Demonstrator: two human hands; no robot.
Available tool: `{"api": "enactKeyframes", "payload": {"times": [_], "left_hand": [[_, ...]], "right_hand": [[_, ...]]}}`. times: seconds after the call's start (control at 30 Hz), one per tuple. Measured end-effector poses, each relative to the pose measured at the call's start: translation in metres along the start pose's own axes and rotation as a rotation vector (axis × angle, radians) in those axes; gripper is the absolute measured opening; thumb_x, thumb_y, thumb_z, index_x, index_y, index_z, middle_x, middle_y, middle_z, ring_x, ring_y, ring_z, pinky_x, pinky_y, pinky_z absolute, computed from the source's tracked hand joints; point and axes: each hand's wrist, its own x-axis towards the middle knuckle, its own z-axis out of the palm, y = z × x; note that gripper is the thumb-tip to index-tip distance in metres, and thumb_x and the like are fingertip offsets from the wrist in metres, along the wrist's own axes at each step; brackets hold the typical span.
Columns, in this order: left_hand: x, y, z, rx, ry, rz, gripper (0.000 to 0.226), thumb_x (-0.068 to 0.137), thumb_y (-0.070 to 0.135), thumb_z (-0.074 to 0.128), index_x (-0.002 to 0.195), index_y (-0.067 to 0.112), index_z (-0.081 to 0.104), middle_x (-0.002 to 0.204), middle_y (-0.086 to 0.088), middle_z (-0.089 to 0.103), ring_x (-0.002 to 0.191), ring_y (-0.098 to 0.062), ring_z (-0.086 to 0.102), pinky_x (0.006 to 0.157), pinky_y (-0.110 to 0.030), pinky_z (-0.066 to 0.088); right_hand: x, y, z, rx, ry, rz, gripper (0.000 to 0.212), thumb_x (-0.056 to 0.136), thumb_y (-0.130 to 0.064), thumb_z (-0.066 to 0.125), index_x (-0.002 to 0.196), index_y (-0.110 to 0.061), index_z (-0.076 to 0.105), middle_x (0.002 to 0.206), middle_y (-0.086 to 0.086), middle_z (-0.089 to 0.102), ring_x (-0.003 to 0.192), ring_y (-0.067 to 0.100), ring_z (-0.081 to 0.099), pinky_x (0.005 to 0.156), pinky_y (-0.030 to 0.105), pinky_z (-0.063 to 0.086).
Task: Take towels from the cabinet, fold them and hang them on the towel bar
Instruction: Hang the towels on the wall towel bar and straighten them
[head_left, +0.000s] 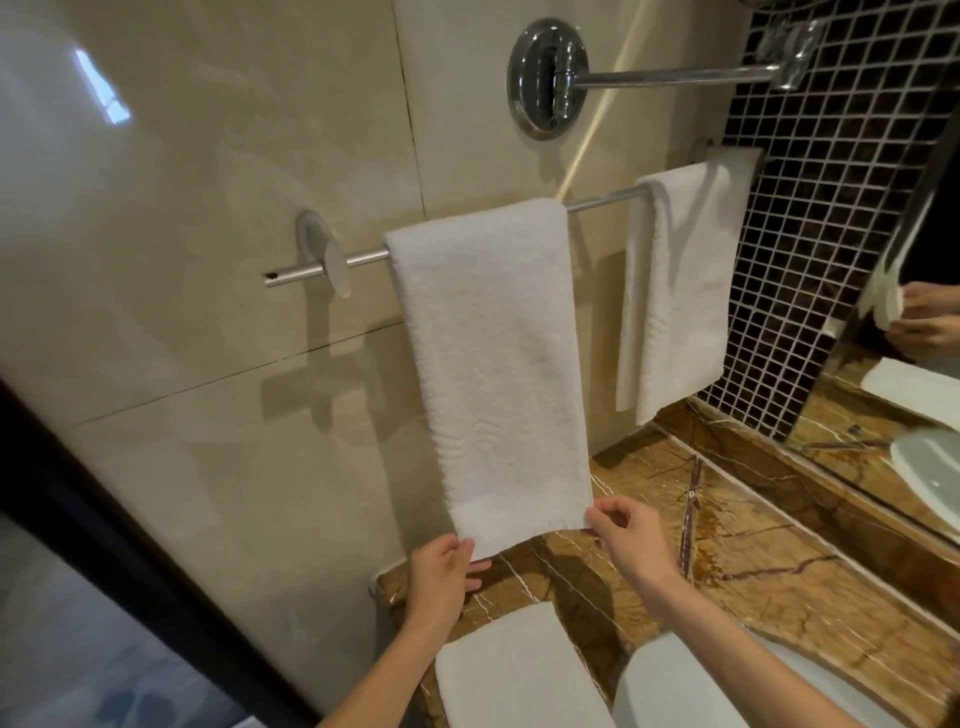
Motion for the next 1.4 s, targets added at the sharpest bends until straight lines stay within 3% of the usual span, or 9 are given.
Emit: {"api": "enactKeyframes", "payload": {"times": [0.1,0.2,0.27,0.37,0.57,0.77,0.93,1.23,1.4], "left_hand": [[0.002,0.000,0.000,0.025,0.007,0.016,0.011,0.096,0.010,0.053,0.085,0.012,0.055,0.094,-0.014,0.071,0.074,-0.007,0.071,0.063,-0.029,0.056],[0.009,0.003,-0.001,0.067,-0.026,0.046,0.019,0.098,0.012,0.050,0.110,0.025,0.045,0.087,0.007,0.067,0.078,-0.005,0.066,0.068,-0.026,0.053],[0.015,0.006,-0.003,0.184,-0.053,0.102,0.010,0.098,0.014,0.050,0.097,0.024,0.050,0.075,0.010,0.060,0.070,-0.003,0.058,0.068,-0.024,0.048],[0.024,0.012,-0.001,0.316,-0.022,0.152,0.016,0.095,0.013,0.054,0.082,0.022,0.052,0.073,0.005,0.061,0.069,-0.008,0.058,0.061,-0.021,0.045],[0.040,0.028,0.003,0.232,0.090,0.086,0.017,0.096,0.012,0.053,0.111,0.006,0.056,0.106,-0.002,0.061,0.097,-0.017,0.056,0.082,-0.024,0.041],[0.048,0.027,-0.003,0.310,0.027,0.111,0.020,0.093,0.014,0.058,0.105,0.000,0.062,0.105,-0.007,0.061,0.100,-0.019,0.059,0.090,-0.028,0.047],[0.051,0.022,-0.007,0.419,-0.037,0.179,0.026,0.092,0.025,0.060,0.100,0.001,0.068,0.121,-0.003,0.049,0.102,-0.015,0.053,0.098,-0.027,0.042],[0.048,0.024,-0.016,0.429,-0.039,0.259,0.027,0.094,0.027,0.058,0.113,0.011,0.069,0.114,-0.001,0.052,0.106,-0.016,0.053,0.088,-0.019,0.035],[0.048,0.021,-0.005,0.379,-0.074,0.242,0.033,0.093,0.036,0.058,0.109,0.010,0.070,0.116,0.002,0.050,0.108,-0.014,0.052,0.091,-0.018,0.034]], "right_hand": [[0.000,-0.016,-0.001,-0.062,-0.050,-0.036,0.024,0.097,-0.014,0.050,0.119,-0.014,0.062,0.113,0.000,0.066,0.080,0.006,0.061,0.059,0.012,0.047],[-0.001,-0.049,-0.004,-0.176,0.047,-0.211,0.034,0.099,-0.017,0.047,0.132,-0.015,0.053,0.133,-0.002,0.056,0.115,0.012,0.056,0.097,0.033,0.050],[-0.006,-0.084,-0.006,-0.223,0.137,-0.439,0.032,0.098,-0.015,0.047,0.130,-0.014,0.054,0.132,-0.007,0.052,0.121,0.006,0.046,0.109,0.036,0.038],[-0.011,-0.149,-0.010,-0.318,0.194,-0.798,0.034,0.098,-0.015,0.049,0.131,-0.013,0.054,0.137,-0.003,0.046,0.127,0.006,0.037,0.110,0.027,0.027],[0.013,-0.259,-0.010,-0.729,0.048,-1.213,0.054,0.095,-0.035,0.038,0.145,-0.013,0.041,0.150,0.014,0.039,0.138,0.030,0.036,0.113,0.041,0.027],[0.020,-0.304,0.013,-0.896,-0.153,-1.126,0.039,0.101,-0.037,0.032,0.092,-0.009,0.057,0.097,0.016,0.061,0.094,0.036,0.055,0.080,0.040,0.041],[0.027,-0.313,0.016,-0.887,-0.163,-1.052,0.034,0.101,-0.031,0.041,0.111,-0.007,0.063,0.108,0.014,0.066,0.101,0.033,0.057,0.084,0.038,0.043],[0.034,-0.319,0.016,-0.820,-0.186,-1.012,0.032,0.098,-0.026,0.044,0.098,0.000,0.063,0.090,0.020,0.063,0.088,0.034,0.056,0.072,0.035,0.040],[0.037,-0.328,0.019,-0.777,-0.292,-0.889,0.025,0.097,-0.019,0.043,0.075,-0.016,0.055,0.071,-0.002,0.052,0.070,0.014,0.045,0.060,0.024,0.034]]}}
